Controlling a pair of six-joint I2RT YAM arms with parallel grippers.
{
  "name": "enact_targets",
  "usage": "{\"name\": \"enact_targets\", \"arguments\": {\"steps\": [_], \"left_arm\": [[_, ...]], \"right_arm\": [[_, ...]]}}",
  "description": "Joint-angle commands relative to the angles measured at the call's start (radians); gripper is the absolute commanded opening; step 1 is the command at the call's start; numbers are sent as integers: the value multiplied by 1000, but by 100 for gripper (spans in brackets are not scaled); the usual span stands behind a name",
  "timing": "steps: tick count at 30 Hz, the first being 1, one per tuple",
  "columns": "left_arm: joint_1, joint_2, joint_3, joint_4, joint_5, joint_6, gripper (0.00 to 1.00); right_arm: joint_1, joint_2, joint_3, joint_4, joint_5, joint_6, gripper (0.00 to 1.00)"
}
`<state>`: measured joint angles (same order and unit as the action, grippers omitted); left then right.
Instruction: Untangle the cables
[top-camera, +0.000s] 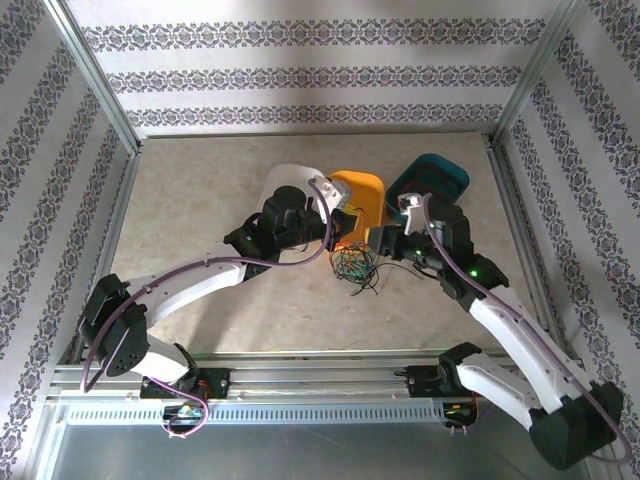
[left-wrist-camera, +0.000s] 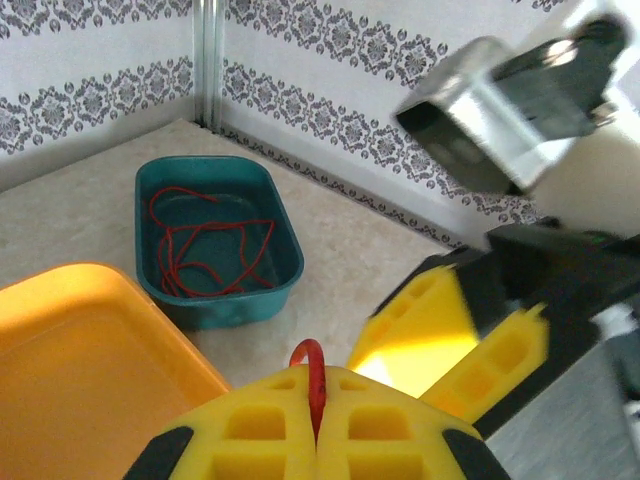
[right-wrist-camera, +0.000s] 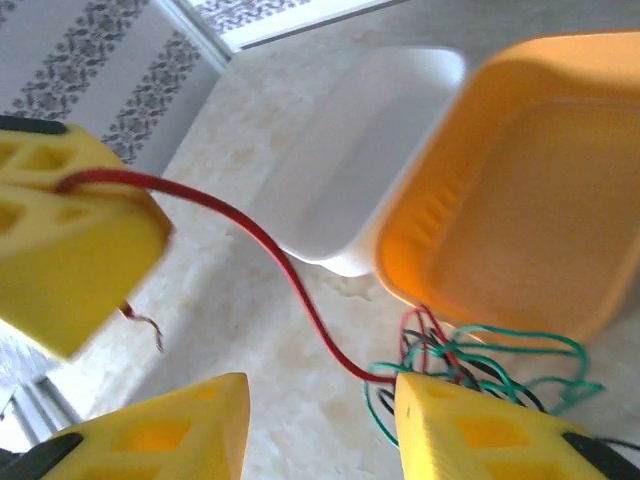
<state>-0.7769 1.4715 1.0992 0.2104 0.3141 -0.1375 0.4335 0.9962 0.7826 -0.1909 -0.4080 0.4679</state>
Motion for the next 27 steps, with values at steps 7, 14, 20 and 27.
{"name": "enact_targets", "arguments": {"steps": [7,14,20,27], "left_arm": [[10,-46,-45,30,-29,-23,4],[10,23,-154,18,-77,40,74],[10,186,-175,164,-53,-9,76],[8,312,-108,146,-49,-10,53]], "right_arm": [[38,113,2,111,157,51,0],[-26,34,-36,135,129,127,0],[-75,17,-55,172,44,217,0],[-105,-17,-44,179,52,267,0]]}}
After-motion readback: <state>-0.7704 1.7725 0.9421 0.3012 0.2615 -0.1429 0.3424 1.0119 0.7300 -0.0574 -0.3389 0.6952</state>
